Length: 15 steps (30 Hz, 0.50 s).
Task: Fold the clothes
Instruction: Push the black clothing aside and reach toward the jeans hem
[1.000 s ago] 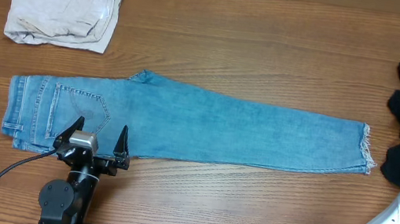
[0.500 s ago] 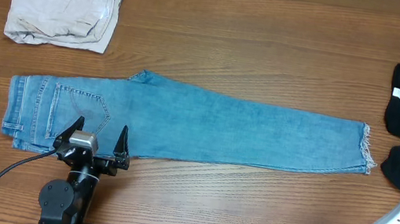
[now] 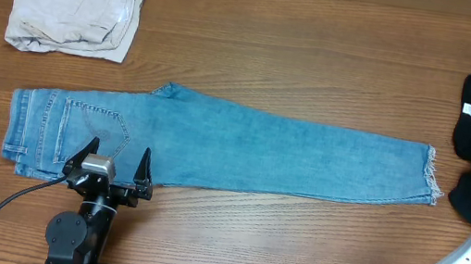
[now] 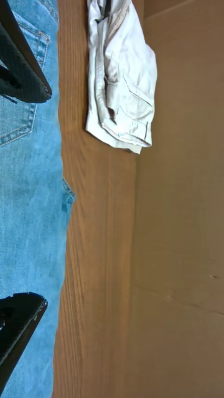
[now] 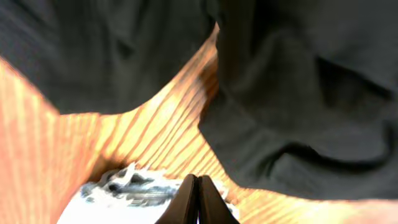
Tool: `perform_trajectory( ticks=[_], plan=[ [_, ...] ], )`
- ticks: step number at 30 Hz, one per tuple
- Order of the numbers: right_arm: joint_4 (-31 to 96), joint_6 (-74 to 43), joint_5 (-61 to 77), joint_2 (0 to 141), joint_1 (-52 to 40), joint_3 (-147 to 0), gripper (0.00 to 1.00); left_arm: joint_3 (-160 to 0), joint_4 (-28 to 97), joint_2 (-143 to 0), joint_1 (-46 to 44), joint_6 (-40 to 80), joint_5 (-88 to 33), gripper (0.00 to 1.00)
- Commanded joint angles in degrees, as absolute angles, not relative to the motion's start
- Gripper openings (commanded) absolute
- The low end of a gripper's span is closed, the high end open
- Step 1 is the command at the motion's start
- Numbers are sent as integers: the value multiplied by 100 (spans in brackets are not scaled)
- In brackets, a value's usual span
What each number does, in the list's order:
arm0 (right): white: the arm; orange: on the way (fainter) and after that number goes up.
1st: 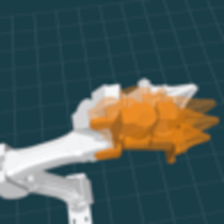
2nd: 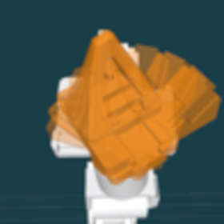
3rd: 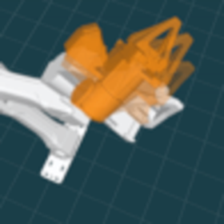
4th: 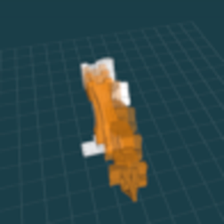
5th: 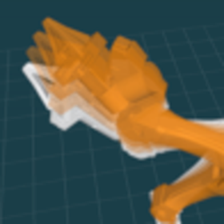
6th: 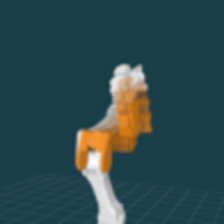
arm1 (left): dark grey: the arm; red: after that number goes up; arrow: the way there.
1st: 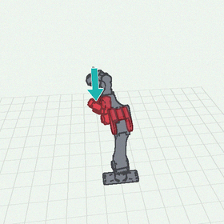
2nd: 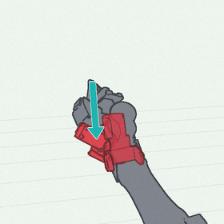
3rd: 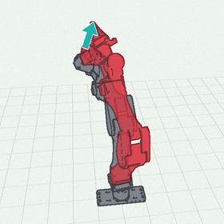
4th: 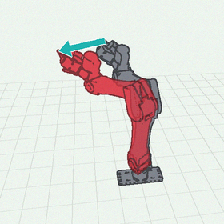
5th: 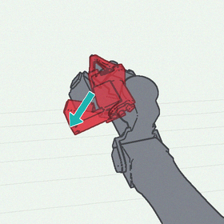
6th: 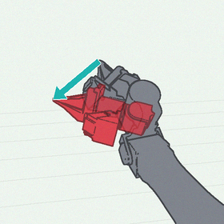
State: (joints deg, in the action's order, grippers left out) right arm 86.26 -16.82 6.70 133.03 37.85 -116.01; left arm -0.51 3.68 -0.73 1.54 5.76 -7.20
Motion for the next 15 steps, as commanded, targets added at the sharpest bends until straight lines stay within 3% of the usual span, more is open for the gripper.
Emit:
perform_trajectory(
  ticks=[1, 15],
  plan=[
    [8315, -1855, 735, 13148, 3782, -11034, 4, -27, 381, -25, 189, 486, -685, 100],
    [7277, -3026, -1568, 13172, 4045, -10602, 4, -27, 381, -25, 189, 486, -687, 100]
  ],
)
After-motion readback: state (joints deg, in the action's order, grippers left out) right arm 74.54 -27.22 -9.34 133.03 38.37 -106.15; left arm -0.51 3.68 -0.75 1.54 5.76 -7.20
